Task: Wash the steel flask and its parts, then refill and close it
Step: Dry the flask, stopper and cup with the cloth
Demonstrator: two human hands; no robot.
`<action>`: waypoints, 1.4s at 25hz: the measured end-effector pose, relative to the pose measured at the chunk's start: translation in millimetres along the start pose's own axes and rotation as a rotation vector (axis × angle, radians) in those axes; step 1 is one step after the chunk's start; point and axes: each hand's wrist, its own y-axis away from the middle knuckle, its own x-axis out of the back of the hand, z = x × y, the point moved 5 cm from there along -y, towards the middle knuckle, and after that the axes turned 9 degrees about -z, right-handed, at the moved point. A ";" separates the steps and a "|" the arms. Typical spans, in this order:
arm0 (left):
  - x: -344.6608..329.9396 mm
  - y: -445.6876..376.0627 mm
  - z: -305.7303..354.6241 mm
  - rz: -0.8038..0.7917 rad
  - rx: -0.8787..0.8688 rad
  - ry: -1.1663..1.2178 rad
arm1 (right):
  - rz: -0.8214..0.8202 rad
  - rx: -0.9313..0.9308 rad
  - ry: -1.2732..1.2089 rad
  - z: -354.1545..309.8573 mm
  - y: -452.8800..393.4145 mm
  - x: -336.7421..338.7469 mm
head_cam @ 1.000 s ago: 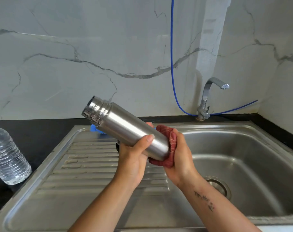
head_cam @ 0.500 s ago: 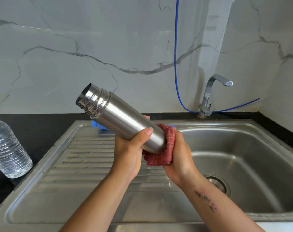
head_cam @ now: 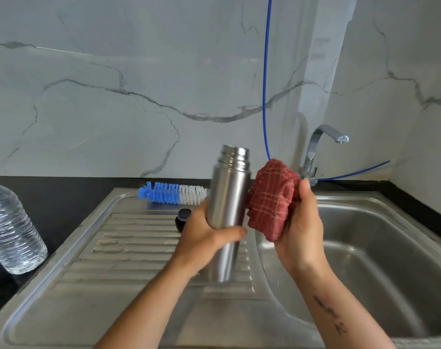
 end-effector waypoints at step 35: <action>-13.1 5.6 -1.9 -0.328 -0.019 -0.414 | -0.057 0.038 -0.163 4.1 -14.4 20.9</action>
